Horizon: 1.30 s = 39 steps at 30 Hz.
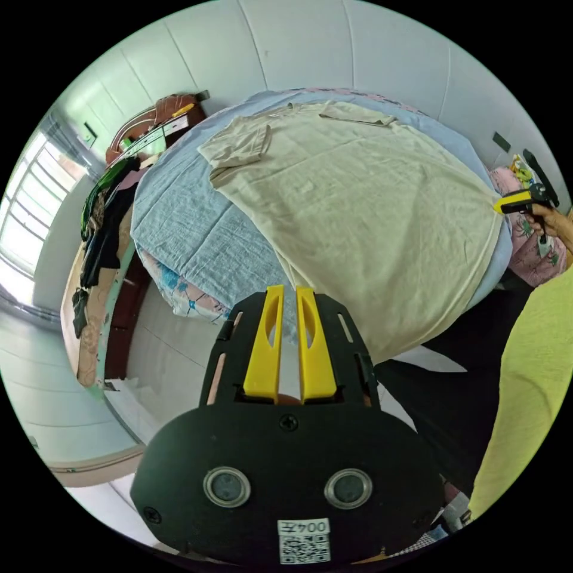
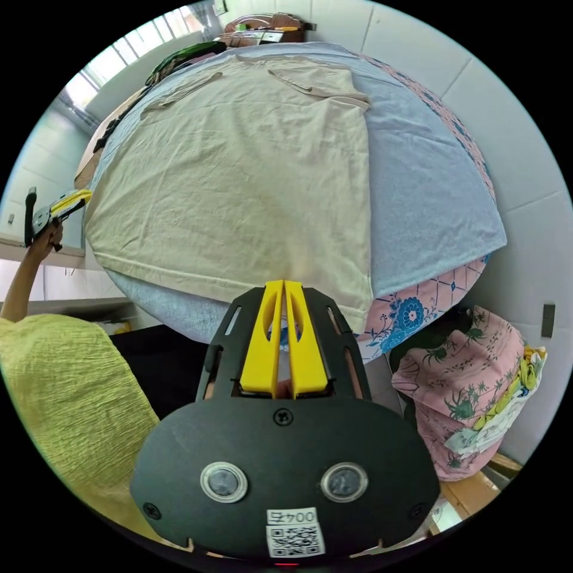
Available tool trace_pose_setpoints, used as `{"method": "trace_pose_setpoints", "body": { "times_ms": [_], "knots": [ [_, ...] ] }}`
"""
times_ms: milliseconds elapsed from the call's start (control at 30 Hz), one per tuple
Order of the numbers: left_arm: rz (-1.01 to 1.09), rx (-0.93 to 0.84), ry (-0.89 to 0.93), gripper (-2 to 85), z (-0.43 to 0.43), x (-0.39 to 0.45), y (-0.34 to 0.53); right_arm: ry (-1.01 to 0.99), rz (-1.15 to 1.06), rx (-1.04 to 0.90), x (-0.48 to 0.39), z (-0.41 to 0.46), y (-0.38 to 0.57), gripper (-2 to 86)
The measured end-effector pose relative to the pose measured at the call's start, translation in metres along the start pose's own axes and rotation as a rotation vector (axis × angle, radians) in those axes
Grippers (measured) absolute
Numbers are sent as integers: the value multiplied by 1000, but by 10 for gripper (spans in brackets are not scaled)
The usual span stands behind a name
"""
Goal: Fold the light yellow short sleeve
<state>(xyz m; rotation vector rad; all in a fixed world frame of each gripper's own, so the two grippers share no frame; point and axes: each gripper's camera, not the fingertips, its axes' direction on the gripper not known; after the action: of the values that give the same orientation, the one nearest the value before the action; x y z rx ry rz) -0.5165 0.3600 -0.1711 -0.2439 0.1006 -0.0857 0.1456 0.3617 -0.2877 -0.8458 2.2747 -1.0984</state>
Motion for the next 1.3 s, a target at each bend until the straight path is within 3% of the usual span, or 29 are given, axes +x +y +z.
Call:
{"method": "trace_pose_setpoints", "body": {
  "times_ms": [133,533,633,767,1000,1100,1300],
  "knots": [
    [38,-8,-3,17,7,4,-22,-37,-54,70,-24,-9,-9,55],
    [0,-53,42,9,36,-12,-55,-8,-60,-15,-39,21,-34,41],
    [-130,-69,42,6,40,-31,-55,-16,-52,-5,-39,23,-35,40],
    [-509,24,270,4,51,-80,-26,-5,-65,-7,-41,27,-38,38],
    [-714,89,373,4,73,-107,-12,-14,-60,-10,-39,31,-42,42],
    [-649,109,266,5,65,-110,-26,-21,-54,-10,-37,32,-44,42],
    [-293,33,64,11,86,-88,-90,-26,-51,-2,-34,34,-46,41]
  ]
}}
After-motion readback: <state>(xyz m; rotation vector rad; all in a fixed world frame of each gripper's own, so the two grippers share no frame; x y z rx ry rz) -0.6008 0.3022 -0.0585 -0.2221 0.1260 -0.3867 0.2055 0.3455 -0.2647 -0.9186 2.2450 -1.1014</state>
